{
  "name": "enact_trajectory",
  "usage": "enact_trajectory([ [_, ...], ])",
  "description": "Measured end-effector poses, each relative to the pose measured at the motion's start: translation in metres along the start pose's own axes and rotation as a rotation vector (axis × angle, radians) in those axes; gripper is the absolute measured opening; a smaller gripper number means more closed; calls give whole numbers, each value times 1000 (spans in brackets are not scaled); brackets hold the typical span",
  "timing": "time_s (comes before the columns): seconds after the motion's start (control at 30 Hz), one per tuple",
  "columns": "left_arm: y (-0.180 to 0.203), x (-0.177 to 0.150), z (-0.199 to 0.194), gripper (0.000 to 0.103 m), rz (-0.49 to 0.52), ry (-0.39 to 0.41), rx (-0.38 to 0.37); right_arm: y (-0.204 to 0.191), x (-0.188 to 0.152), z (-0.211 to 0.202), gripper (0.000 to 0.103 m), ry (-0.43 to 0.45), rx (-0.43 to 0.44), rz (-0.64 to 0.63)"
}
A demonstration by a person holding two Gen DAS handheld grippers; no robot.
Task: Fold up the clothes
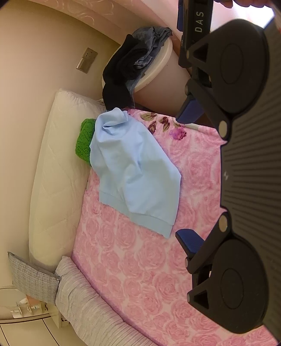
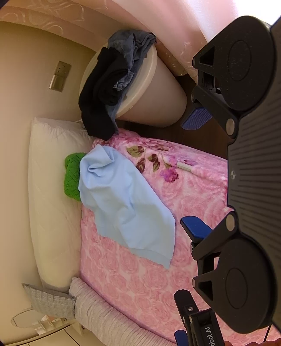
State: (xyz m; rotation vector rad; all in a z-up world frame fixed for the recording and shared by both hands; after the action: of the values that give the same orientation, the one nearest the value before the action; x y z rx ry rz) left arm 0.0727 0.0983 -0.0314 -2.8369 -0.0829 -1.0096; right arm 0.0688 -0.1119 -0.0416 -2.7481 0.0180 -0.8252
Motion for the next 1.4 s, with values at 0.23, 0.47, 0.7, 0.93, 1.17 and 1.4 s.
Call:
enact_trajectory([
  [0.23,-2,-1,1,102,-9,-4,4,-1,0,0,90,-5,4,-12],
  [0.47,-5,-2,1,102,-12,-5,3,-1,2,1,90,-8,4,-17],
  [0.7,-6,-4,2,102,-16,-10,3,0,2,0,90,-9,-2,-19],
  [0.93,-5,-5,4,102,-10,-21,1,3,0,1,90,-11,-14,-1],
  [1.17,-1,-4,9,102,-8,-32,11,9,4,7,90,-19,-14,10],
  [1.4,-1,3,24,102,-35,-59,29,15,17,20,90,-33,-8,1],
])
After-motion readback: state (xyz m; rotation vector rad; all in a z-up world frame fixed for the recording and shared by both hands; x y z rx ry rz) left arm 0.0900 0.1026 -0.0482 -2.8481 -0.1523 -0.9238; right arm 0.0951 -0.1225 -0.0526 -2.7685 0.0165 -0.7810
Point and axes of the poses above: each gripper's, at about its wrist camera, not at the fingertips, and z roughly the way its jaws point, y to its right, x to its top, the point moved 1 cm from there along z, roughly the way its jaws point, and after that the axes turned 14 degrees about x, right-handed, at the moved point
